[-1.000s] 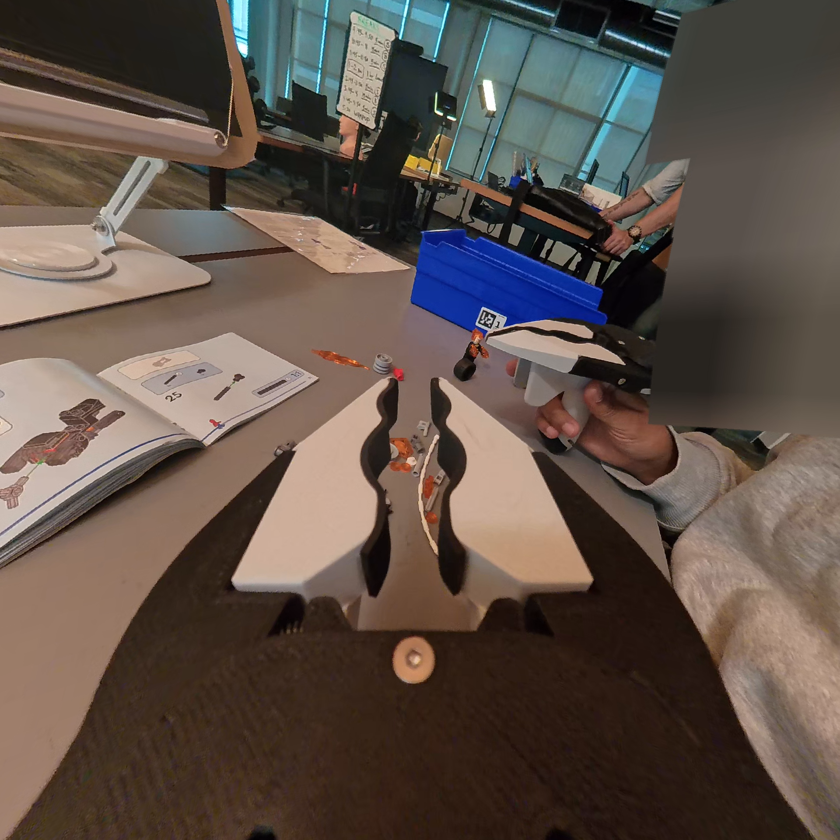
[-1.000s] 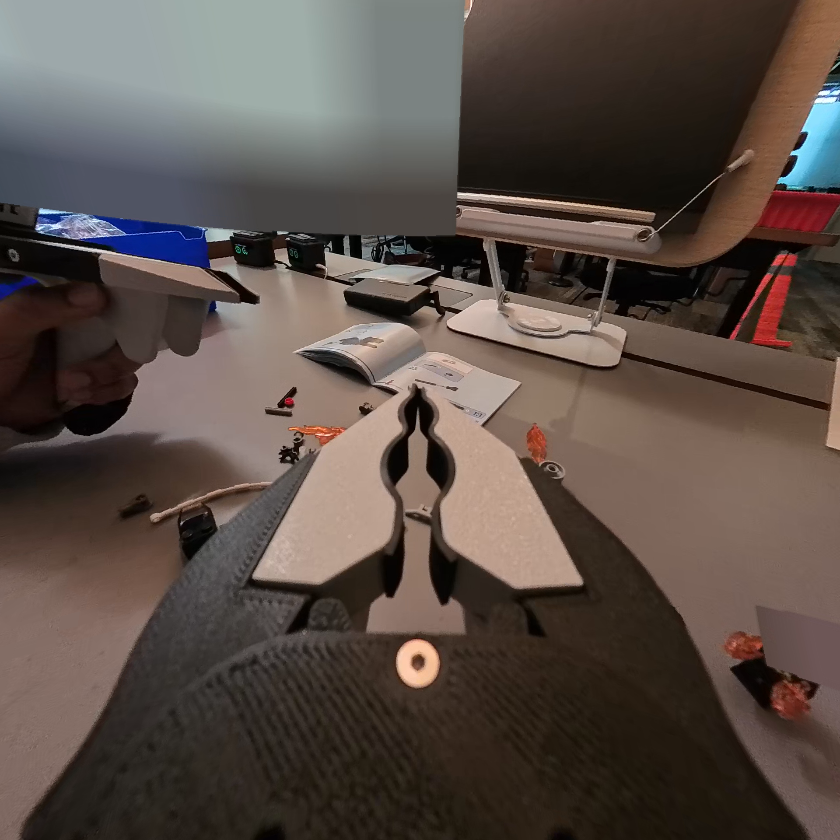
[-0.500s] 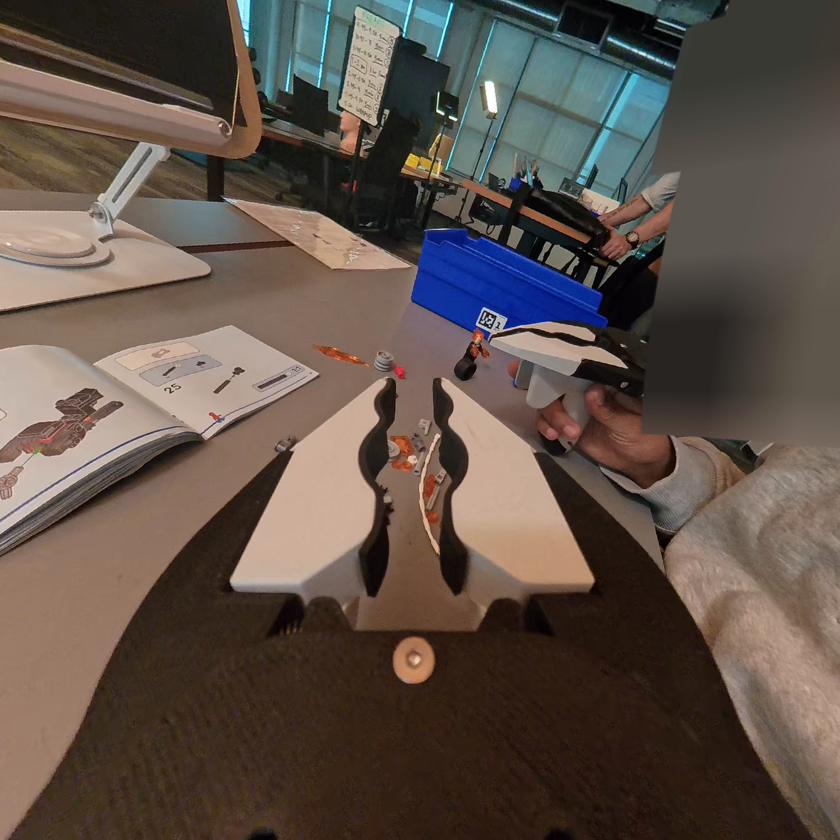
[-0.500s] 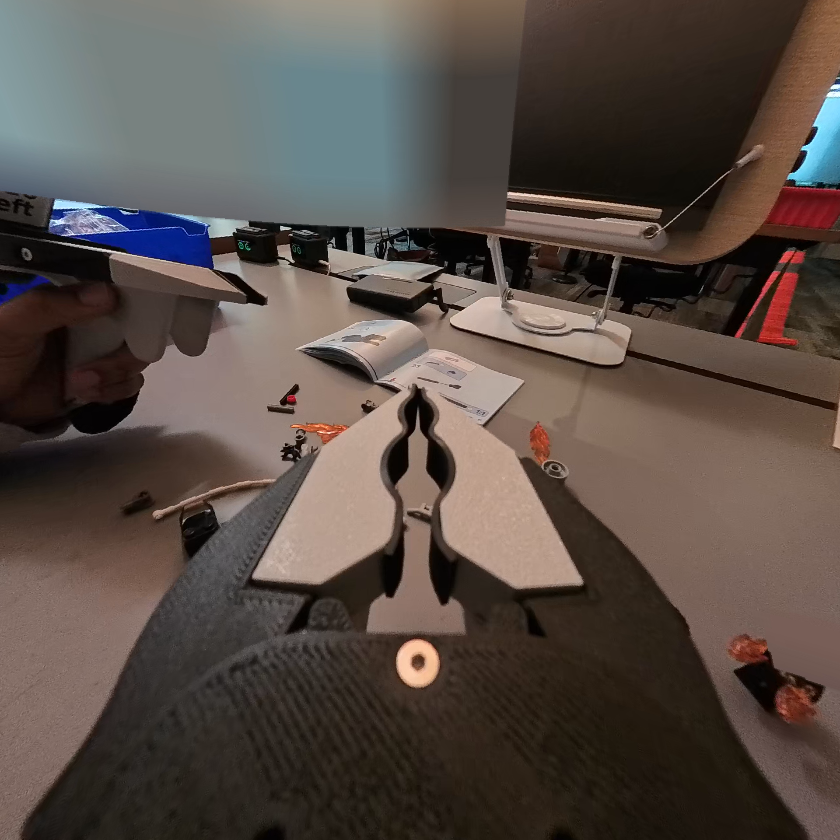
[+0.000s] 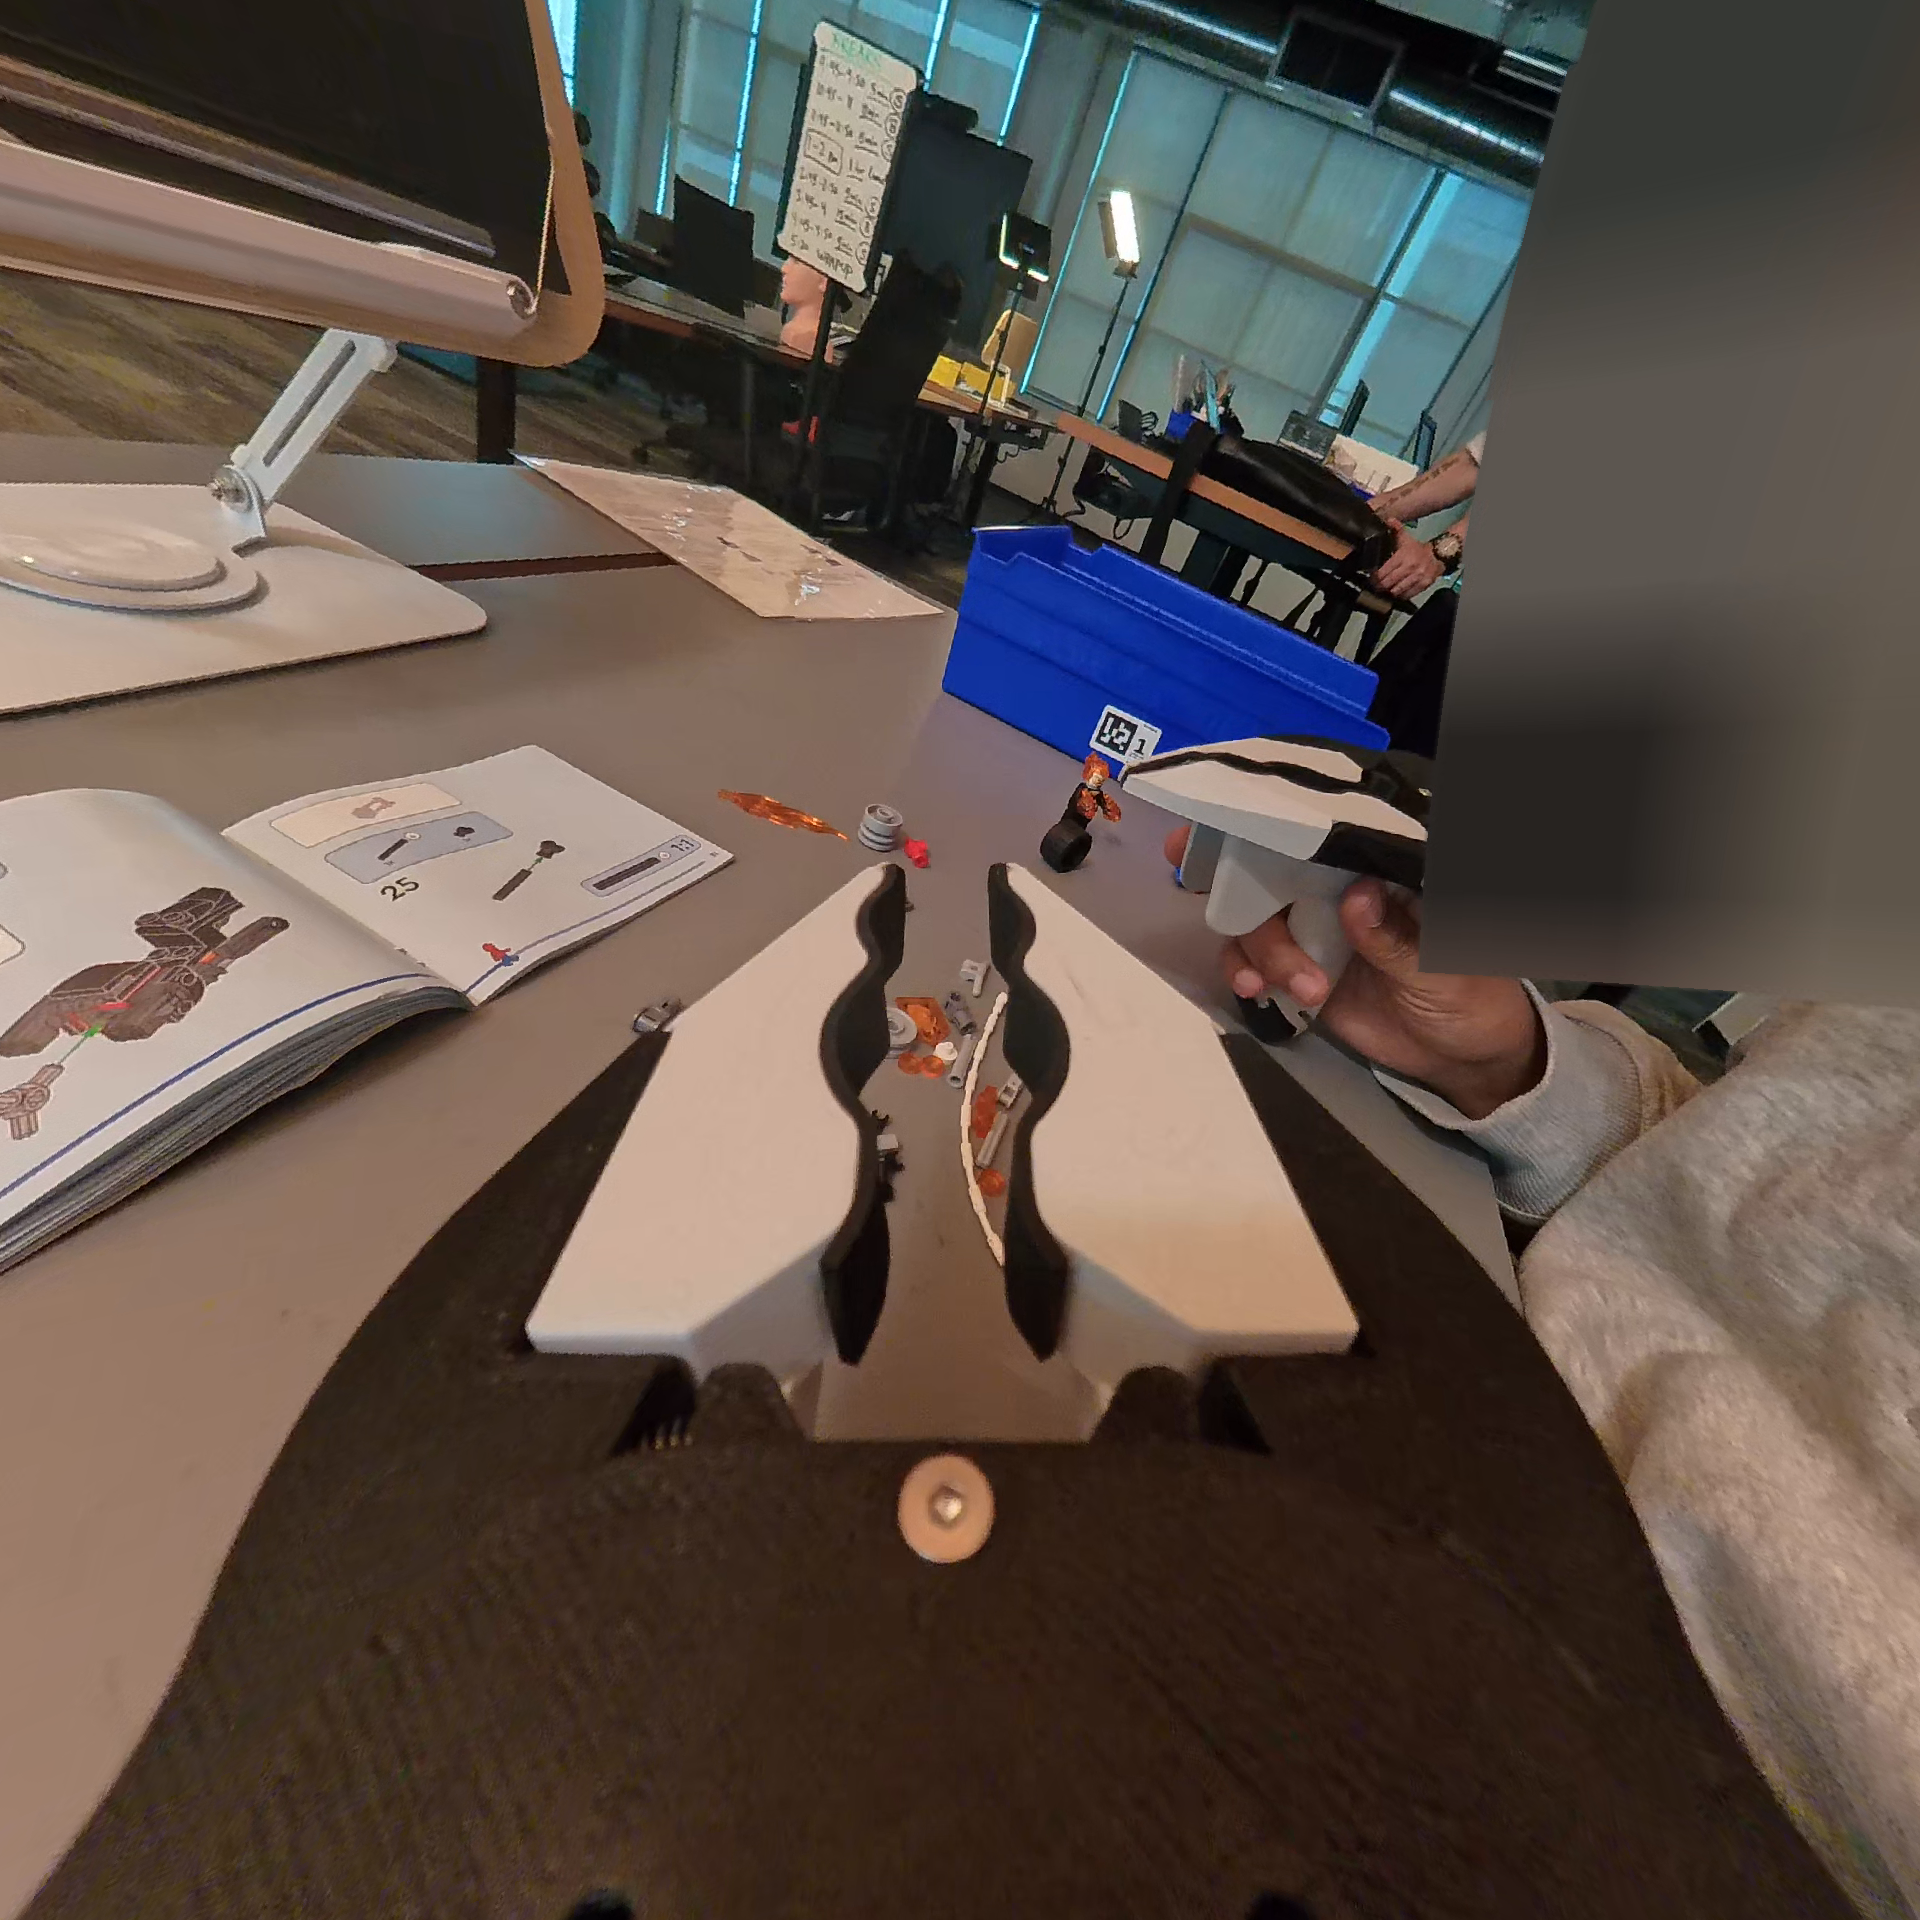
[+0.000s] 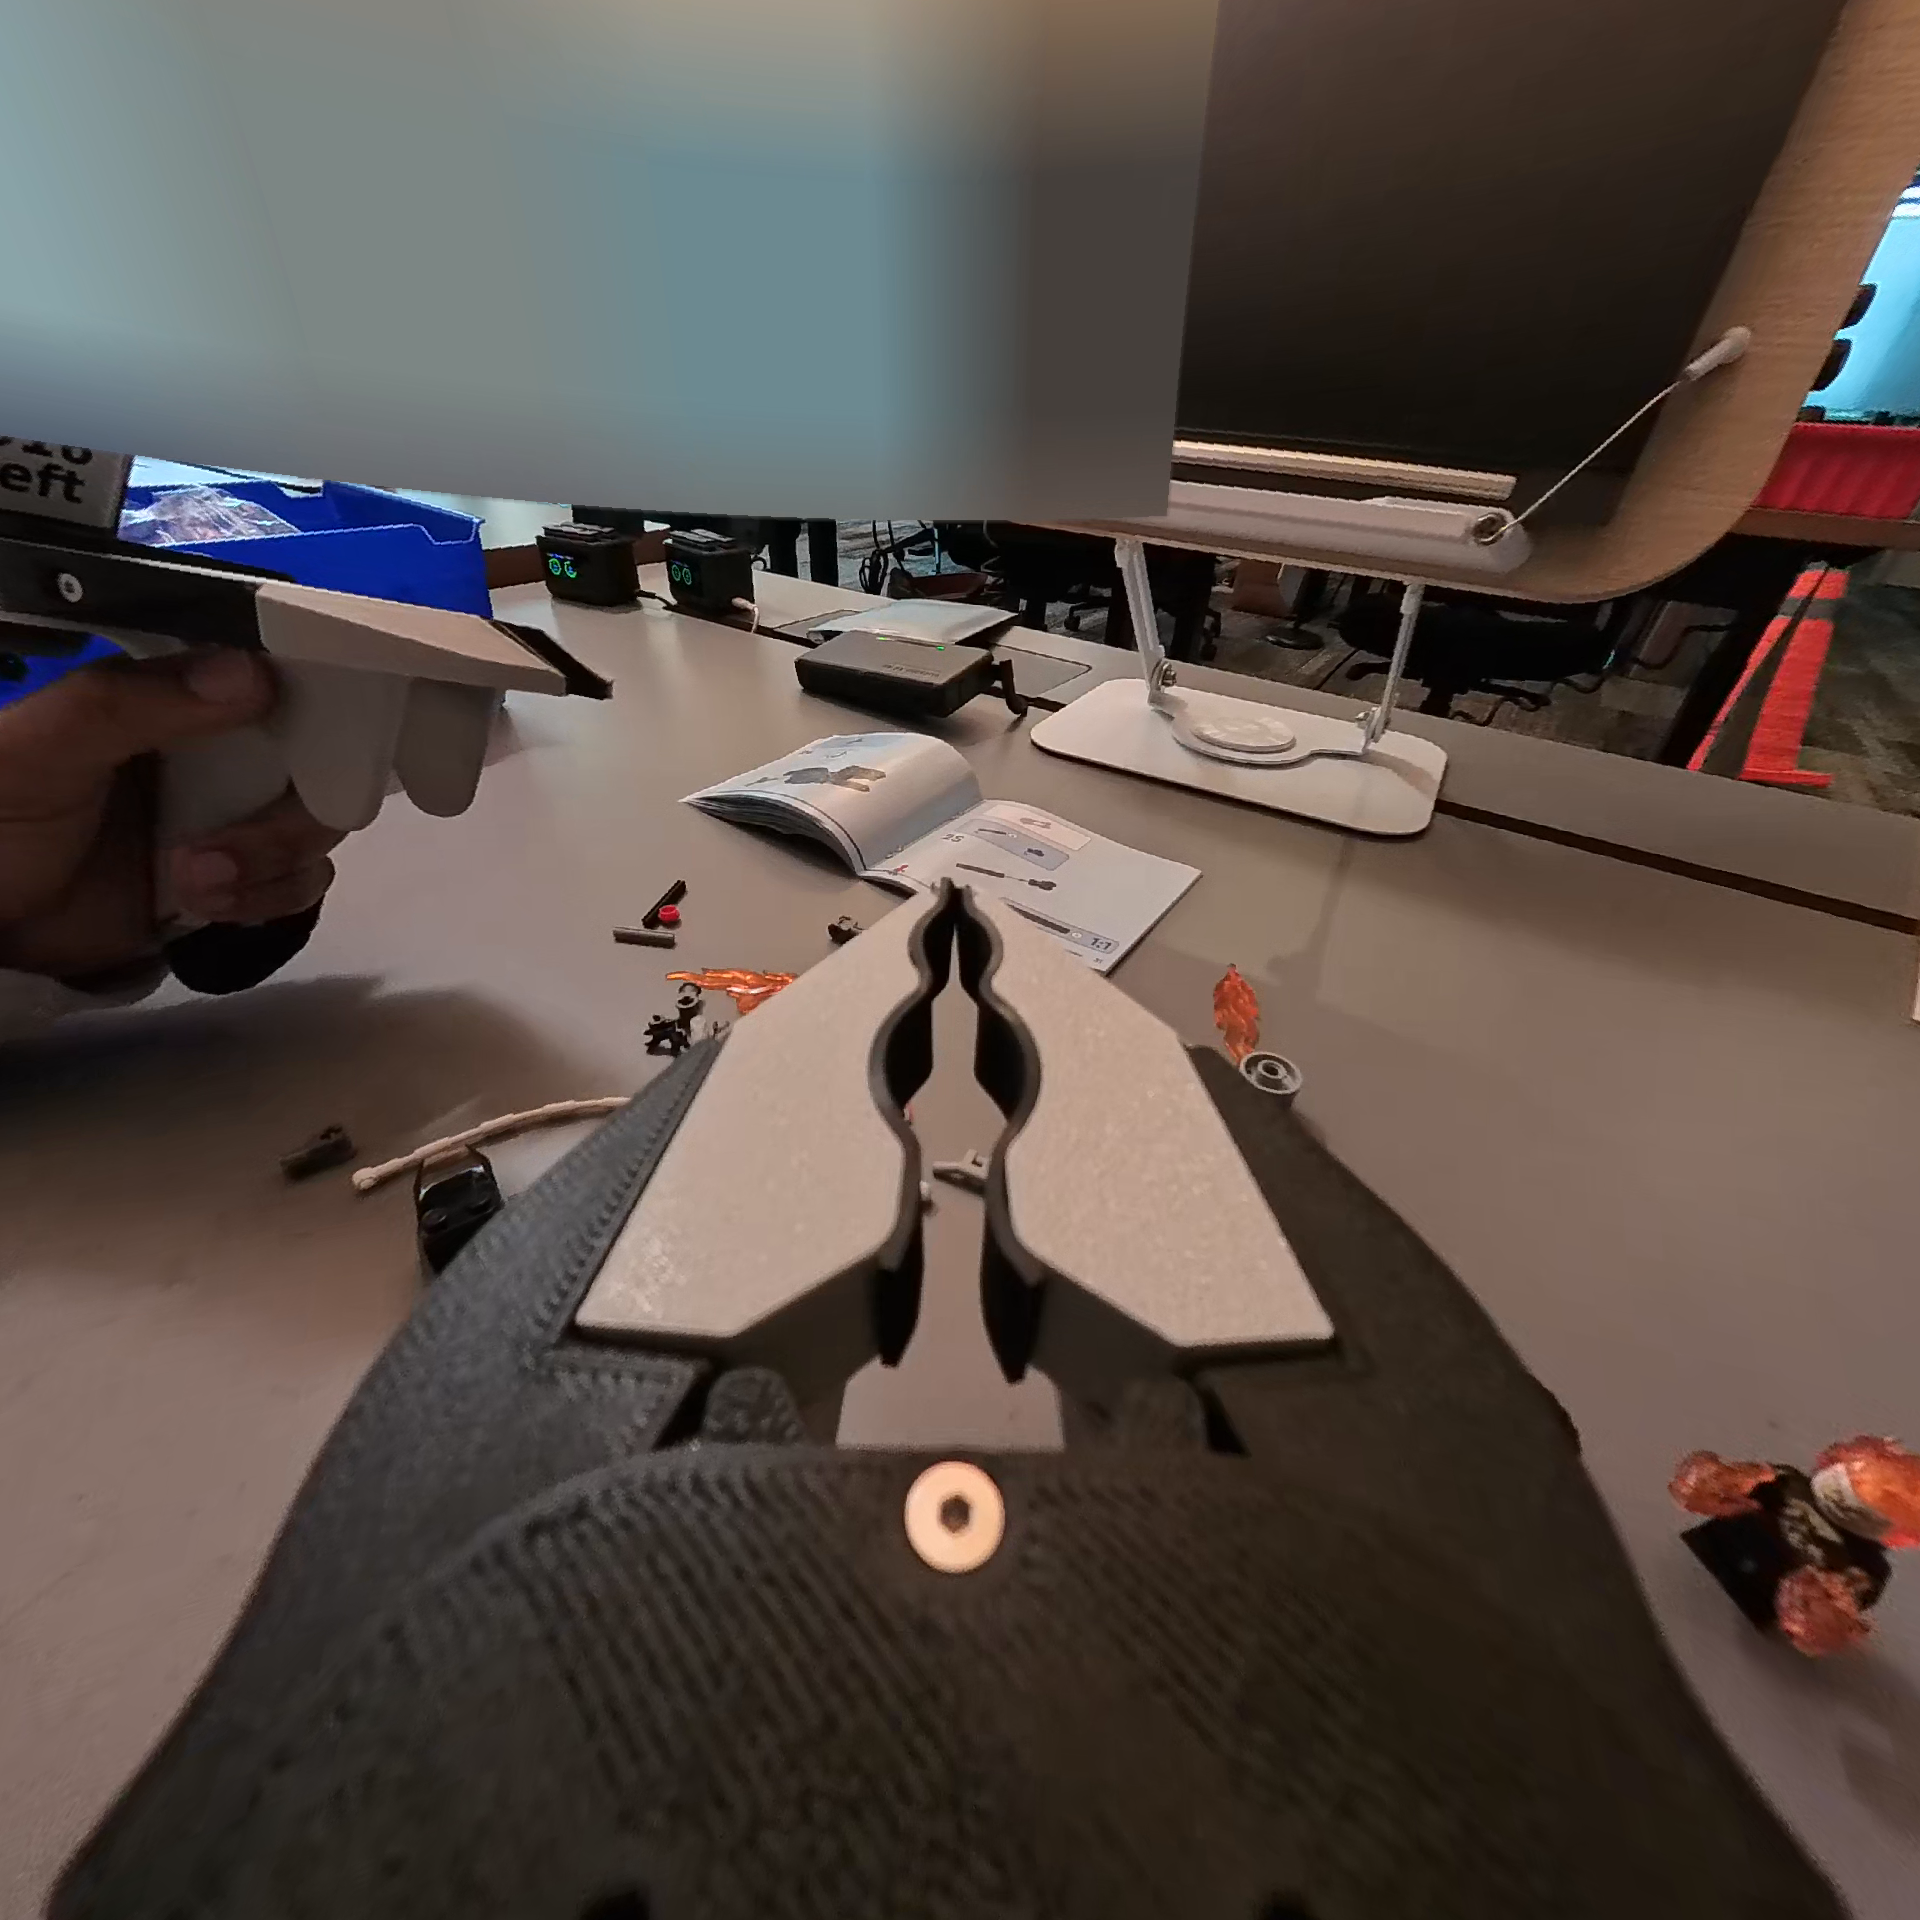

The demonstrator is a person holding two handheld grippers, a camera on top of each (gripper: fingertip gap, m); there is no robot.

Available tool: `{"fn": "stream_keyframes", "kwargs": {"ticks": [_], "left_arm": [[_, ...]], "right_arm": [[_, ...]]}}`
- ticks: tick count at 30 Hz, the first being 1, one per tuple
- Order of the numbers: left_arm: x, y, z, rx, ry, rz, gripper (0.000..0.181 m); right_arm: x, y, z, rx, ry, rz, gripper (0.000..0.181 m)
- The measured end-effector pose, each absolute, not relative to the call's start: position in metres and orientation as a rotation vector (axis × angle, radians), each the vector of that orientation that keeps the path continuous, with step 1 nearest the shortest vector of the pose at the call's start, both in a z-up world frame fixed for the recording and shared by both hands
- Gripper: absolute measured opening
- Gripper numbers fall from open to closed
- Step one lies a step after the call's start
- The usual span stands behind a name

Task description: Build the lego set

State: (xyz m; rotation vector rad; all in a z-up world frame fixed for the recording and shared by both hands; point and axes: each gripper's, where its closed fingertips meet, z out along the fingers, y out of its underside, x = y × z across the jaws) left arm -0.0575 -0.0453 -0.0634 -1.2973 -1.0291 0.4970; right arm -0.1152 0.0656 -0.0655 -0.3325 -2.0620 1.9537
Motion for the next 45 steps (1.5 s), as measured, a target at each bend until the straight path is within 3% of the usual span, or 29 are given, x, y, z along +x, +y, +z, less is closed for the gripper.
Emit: {"fn": "stream_keyframes", "kwargs": {"ticks": [45], "left_arm": [[-0.062,-0.089,-0.07,-1.273,-1.202,0.671,0.019]], "right_arm": [[-0.121,0.065,-0.058,-0.41,-1.973,2.083,0.003]]}}
